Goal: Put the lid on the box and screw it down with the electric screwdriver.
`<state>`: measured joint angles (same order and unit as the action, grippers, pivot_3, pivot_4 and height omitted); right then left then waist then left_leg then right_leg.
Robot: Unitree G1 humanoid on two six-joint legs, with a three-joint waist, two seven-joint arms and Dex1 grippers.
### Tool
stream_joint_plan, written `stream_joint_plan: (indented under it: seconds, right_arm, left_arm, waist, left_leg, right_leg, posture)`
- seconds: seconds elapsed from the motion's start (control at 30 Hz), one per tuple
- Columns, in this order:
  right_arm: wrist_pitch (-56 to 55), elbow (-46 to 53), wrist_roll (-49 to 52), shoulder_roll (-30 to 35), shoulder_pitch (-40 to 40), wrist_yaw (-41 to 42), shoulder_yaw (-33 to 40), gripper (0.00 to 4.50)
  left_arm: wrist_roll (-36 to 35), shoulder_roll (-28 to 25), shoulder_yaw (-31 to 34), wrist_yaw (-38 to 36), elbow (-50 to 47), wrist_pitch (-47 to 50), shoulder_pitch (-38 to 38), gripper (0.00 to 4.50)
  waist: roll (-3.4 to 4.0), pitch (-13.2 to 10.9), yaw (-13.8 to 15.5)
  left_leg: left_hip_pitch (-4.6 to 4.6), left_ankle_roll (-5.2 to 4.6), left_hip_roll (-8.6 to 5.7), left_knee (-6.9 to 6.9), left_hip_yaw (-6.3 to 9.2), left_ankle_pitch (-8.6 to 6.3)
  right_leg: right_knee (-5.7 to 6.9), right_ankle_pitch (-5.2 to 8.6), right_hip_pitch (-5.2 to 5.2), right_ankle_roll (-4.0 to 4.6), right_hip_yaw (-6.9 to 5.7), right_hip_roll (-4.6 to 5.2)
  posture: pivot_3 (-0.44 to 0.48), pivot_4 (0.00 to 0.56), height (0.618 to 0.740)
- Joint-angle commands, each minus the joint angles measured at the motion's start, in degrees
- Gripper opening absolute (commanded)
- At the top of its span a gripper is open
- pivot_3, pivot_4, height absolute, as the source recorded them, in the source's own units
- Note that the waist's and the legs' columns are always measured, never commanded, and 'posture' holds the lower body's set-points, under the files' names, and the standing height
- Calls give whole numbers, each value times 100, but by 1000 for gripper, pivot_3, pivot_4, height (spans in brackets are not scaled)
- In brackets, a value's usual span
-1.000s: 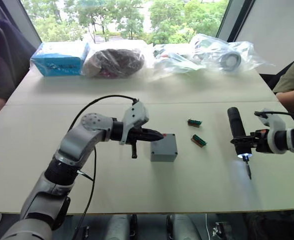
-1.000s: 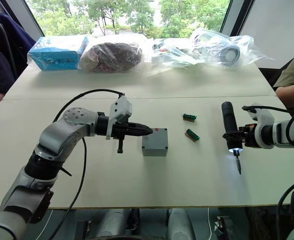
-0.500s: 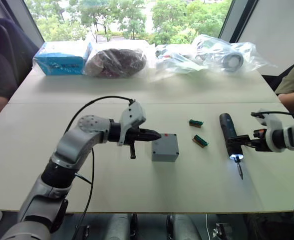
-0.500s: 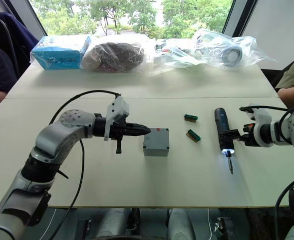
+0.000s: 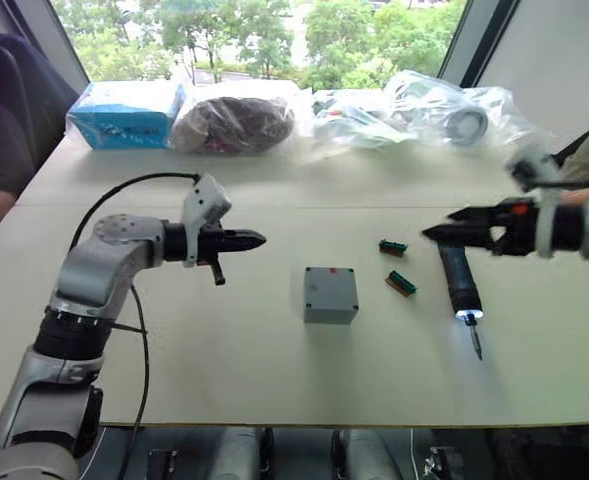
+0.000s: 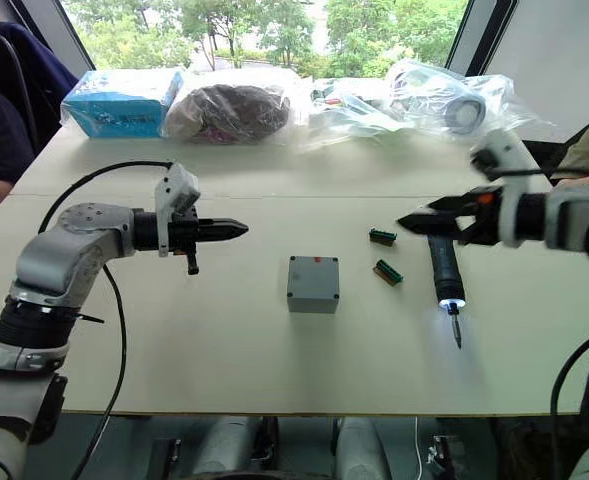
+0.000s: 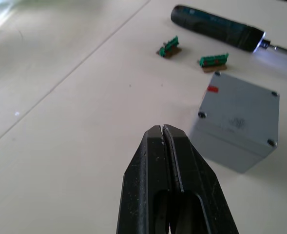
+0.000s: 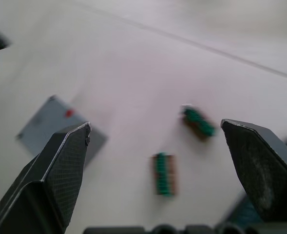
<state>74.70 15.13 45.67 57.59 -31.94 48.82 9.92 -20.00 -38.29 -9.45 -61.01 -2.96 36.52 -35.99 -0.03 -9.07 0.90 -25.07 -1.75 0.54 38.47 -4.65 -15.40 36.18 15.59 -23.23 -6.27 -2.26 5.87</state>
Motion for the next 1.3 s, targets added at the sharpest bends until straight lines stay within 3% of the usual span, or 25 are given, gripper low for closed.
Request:
stream_joint_plan:
  seconds: [0.03,0.2,0.43,0.77,0.87,1.0,1.13,1.3]
  right_arm:
    - [-741,1154,-260,-55,655,16,-519,4461]
    - [-1533,1545,-866,6,1328,33,-1241,4461]
    - [-1917,1447,-1284,-461,1297,-121,-1875,4461]
    - [-1094,1930,-610,-1275,1440,-578,-1571,4461]
    - [-785,2173,-315,-1301,1570,-672,-1229,4461]
    - [-921,2247,-390,-764,1660,-491,-934,4461]
    - [-1585,1741,-1067,-278,1445,-387,-1202,4461]
    - [-2442,1085,-1753,-328,1103,-192,-1697,4461]
  left_arm:
    - [427,71,-491,-55,32,-389,4,0]
    - [549,295,-829,-181,-2,-504,42,0]
    - [930,701,-1303,-244,313,-873,-176,0]
    - [1380,1262,-1301,4,1119,-1423,-722,0]
    - [1463,1157,-1187,-14,1245,-1549,-820,0]
    - [1530,796,-1116,-135,1136,-1512,-729,0]
    - [1429,258,-1204,-582,605,-1335,-343,0]
    - [1191,213,-1215,-806,36,-929,16,0]
  waist:
    - [0,0,4]
    - [-2,-1,-18]
    - [-2,-1,-13]
    - [-4,-2,-6]
    - [-4,-2,-9]
    - [-4,-2,-17]
    - [-3,-2,-39]
    - [-4,-2,9]
  left_leg:
    - [-2,0,0,9,1,0]
    - [-28,-28,2,61,6,-18]
    - [-25,-26,3,68,6,-16]
    - [-27,-28,2,72,10,-17]
    - [-27,-28,2,72,9,-17]
    - [-27,-32,2,72,9,-20]
    - [-25,-37,5,70,8,-23]
    - [-26,-35,4,72,8,-21]
  right_leg:
    - [1,0,2,0,0,0]
    - [8,-5,-4,-9,-1,-1]
    - [12,-9,-2,-16,0,-2]
    - [15,-9,-1,-17,-2,-3]
    - [15,-10,-1,-17,-2,-2]
    - [15,-10,-1,-17,-2,-2]
    - [16,-9,-3,-16,-1,-3]
    - [16,-9,-1,-16,-2,-3]
  posture:
    - [0,150,740]
    - [0,150,740]
    - [0,150,740]
    - [0,150,740]
    - [0,150,740]
    - [0,150,740]
    - [0,150,740]
    - [0,150,740]
